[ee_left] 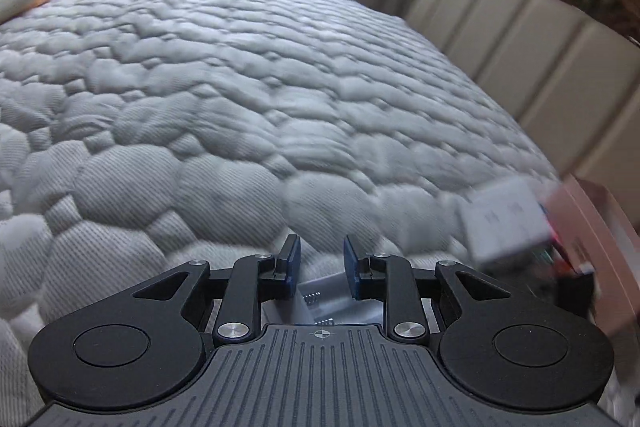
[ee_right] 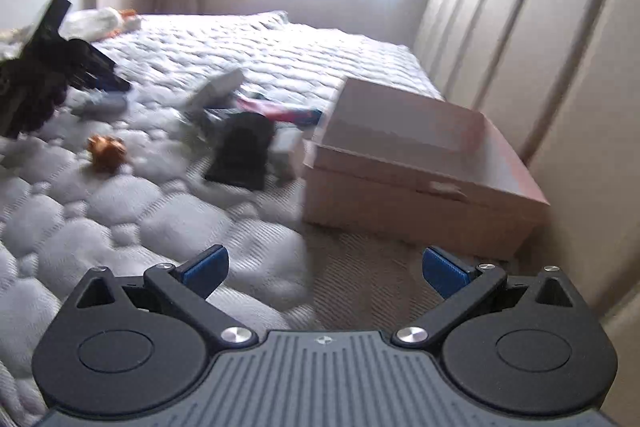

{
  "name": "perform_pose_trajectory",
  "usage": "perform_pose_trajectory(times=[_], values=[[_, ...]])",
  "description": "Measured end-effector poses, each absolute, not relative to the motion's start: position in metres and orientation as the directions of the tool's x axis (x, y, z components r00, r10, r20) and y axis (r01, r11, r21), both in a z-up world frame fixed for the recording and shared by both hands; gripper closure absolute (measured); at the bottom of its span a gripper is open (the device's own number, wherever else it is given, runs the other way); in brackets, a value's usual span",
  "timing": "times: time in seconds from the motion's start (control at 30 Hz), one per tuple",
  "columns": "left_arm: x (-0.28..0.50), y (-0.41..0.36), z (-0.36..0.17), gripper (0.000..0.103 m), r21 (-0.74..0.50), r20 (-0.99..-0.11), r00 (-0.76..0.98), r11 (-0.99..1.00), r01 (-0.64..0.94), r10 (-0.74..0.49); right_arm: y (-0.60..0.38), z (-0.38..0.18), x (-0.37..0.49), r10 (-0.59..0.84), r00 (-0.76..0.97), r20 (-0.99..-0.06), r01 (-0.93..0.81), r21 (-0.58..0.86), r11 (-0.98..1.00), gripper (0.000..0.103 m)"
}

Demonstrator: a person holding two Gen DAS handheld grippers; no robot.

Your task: Organize rigid objects

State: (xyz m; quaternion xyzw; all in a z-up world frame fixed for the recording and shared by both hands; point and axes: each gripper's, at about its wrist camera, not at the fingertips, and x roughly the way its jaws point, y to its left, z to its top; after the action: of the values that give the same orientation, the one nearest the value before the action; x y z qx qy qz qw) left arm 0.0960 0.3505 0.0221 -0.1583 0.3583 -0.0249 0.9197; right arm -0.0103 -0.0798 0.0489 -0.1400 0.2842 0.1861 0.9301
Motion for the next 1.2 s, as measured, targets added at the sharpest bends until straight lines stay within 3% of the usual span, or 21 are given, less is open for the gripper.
perform_pose_trajectory(times=[0.13,0.27,0.47,0.5,0.53,0.6,0.73,0.87,0.93,1.03,1.2], values=[[0.057,0.322,0.027,0.077,-0.357,-0.633,0.718,0.932,0.06,-0.289,-0.041,0.054,-0.018,0.425,0.723,-0.544,-0.571,-0.124,0.812,0.0],[0.016,0.306,0.032,0.077,-0.393,-0.611,0.706,0.911,0.124,-0.359,0.019,0.055,-0.004,0.549,0.585,-0.597,-0.701,-0.032,0.712,0.004],[-0.023,0.332,0.045,0.077,-0.361,-0.566,0.786,0.932,0.038,-0.251,0.095,0.04,0.024,0.573,0.502,-0.648,-0.728,0.04,0.684,0.023],[-0.023,0.34,0.043,0.077,-0.363,-0.566,0.792,0.932,0.009,-0.228,0.101,0.037,0.031,0.57,0.493,-0.658,-0.722,0.056,0.689,0.03],[-0.022,0.349,0.04,0.077,-0.377,-0.567,0.796,0.926,-0.023,-0.211,0.106,0.034,0.036,0.565,0.484,-0.668,-0.716,0.069,0.694,0.045],[-0.016,0.363,0.03,0.077,-0.424,-0.575,0.795,0.902,-0.086,-0.194,0.112,0.03,0.044,0.545,0.459,-0.702,-0.711,0.077,0.699,0.06],[-0.006,0.367,0.013,0.076,-0.523,-0.571,0.778,0.846,-0.1,-0.261,0.09,0.039,0.033,0.537,0.47,-0.7,-0.694,0.082,0.715,0.061],[-0.011,0.329,0.014,0.076,-0.533,-0.563,0.74,0.846,0.016,-0.369,0.044,0.051,0.01,0.494,0.54,-0.681,-0.661,0.02,0.75,0.067],[-0.017,0.3,0.015,0.076,-0.513,-0.572,0.712,0.855,0.077,-0.408,0.013,0.052,0.003,0.457,0.577,-0.677,-0.619,0.003,0.786,0.075],[-0.029,0.249,0.019,0.076,-0.455,-0.593,0.666,0.871,0.186,-0.452,-0.031,0.053,-0.005,0.383,0.645,-0.662,-0.529,-0.024,0.848,0.076],[-0.05,0.171,0.028,0.076,-0.055,-0.657,0.731,0.979,0.198,-0.185,-0.088,0.047,-0.012,0.318,0.686,-0.654,-0.426,-0.008,0.905,0.076]])
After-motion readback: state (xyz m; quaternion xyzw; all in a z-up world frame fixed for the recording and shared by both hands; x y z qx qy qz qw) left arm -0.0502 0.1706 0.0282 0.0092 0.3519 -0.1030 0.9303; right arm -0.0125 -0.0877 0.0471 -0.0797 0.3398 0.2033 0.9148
